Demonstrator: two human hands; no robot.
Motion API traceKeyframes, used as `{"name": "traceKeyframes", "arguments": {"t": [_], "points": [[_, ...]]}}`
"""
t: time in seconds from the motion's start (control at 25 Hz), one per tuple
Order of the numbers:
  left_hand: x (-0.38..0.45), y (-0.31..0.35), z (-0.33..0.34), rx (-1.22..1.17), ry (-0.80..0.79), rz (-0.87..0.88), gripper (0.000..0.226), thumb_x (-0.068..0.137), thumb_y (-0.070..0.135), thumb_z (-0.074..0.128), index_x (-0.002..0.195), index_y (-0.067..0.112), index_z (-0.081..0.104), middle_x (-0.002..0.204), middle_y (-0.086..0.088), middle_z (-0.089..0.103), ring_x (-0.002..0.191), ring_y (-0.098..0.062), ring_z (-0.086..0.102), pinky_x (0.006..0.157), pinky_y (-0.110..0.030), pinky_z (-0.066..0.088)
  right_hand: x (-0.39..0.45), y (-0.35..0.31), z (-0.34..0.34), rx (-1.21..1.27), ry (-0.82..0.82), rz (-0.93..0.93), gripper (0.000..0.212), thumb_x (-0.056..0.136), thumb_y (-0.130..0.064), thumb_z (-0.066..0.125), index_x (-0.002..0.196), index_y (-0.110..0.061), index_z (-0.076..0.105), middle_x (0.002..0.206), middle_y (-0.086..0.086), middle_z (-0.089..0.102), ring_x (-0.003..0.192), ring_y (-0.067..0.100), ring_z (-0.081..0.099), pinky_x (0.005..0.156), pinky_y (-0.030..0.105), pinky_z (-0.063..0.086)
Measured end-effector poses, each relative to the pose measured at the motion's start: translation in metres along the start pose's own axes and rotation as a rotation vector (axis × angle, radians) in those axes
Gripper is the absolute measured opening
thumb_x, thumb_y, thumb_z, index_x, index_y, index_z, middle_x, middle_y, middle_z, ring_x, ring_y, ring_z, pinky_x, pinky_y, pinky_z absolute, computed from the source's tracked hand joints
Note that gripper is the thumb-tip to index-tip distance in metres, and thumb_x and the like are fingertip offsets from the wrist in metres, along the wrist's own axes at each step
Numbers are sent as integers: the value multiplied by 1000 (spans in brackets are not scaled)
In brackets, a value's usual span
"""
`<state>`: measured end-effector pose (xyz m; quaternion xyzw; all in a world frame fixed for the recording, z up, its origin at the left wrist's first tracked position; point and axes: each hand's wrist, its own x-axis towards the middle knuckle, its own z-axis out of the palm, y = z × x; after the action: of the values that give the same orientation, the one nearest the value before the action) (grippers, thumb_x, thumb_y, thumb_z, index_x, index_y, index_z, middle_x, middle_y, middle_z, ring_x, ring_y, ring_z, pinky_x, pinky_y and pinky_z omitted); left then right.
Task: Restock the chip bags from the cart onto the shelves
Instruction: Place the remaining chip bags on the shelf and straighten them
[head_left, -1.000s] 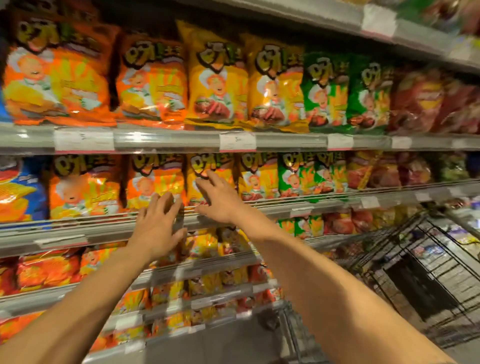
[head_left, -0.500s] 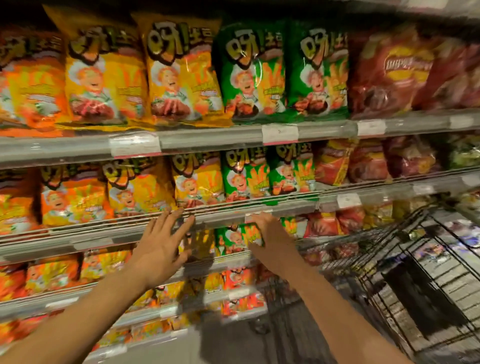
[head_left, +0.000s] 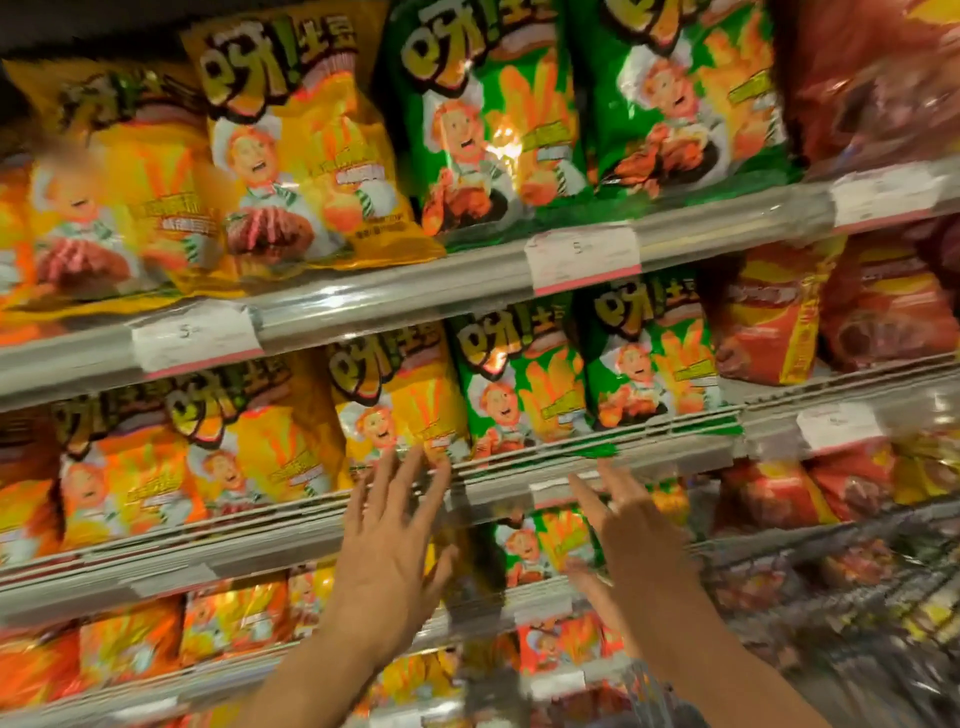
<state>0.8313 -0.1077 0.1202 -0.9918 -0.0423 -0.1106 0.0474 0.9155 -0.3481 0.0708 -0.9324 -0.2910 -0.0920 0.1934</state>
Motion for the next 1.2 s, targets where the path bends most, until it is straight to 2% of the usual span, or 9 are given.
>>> {"name": "traceKeyframes", "arguments": {"t": [0.08,0.2,0.32,0.52,0.6,0.68,0.76,1.08,1.2], "points": [[-8,7,12,-1,38,9,75,102,53,34,159,29,-8,167,-7,-19,152,-34,-21,126,-52,6,-10,-1,25,1,69,-12,84,79,-43,79,151,-25,38,157,10,33,144,34,38,108,51,46],[-26,9,52,-72,69,154,70,90,49,44,153,18,41,158,-14,38,149,-39,24,113,-52,24,-20,-2,68,15,52,23,88,54,-31,98,133,-13,63,140,18,57,121,39,63,88,52,58],[-42,-2,100,-51,36,174,73,78,53,47,144,22,44,148,-13,53,149,-28,21,106,-45,26,-20,1,97,-84,-13,-35,89,43,-39,100,123,-12,72,133,19,63,116,40,65,80,51,59],[-54,-22,155,-23,-166,23,78,68,55,61,133,12,65,130,-19,67,118,-44,64,79,-56,60,-16,4,124,-15,-242,72,81,94,-59,48,157,-42,1,166,-10,-17,154,20,-15,126,44,5],[-56,-30,167,-142,-283,-76,91,75,54,76,149,12,47,152,-17,47,134,-44,51,95,-57,54,-13,3,134,-72,-255,70,83,93,-64,46,156,-43,-3,166,-10,-14,154,20,-12,126,47,7],[-59,-40,185,-168,-329,-104,99,94,61,52,157,21,-12,168,-5,-9,156,-34,5,122,-48,26,-10,0,141,-123,-270,73,87,90,-64,47,157,-42,-5,167,-7,-13,155,22,-7,124,50,11],[-66,-50,199,-167,-381,-89,94,100,62,36,148,27,-36,160,2,-37,155,-27,-18,126,-43,12,-7,-2,150,-160,-258,66,90,89,-64,48,158,-40,-5,168,-2,-13,155,26,-6,124,50,12],[-76,-42,227,-170,-262,-122,95,96,66,35,148,31,-36,160,5,-37,152,-24,-27,126,-47,6,-5,-13,162,-246,-236,109,92,94,-61,48,155,-34,-14,167,5,-14,155,29,-6,124,49,16],[-74,-42,231,-303,-241,-168,99,92,64,47,157,34,-21,166,8,-24,152,-20,-24,125,-48,8,-6,-35,164,-224,-74,111,82,93,-47,61,159,-24,18,166,12,14,153,32,14,122,47,25]]}}
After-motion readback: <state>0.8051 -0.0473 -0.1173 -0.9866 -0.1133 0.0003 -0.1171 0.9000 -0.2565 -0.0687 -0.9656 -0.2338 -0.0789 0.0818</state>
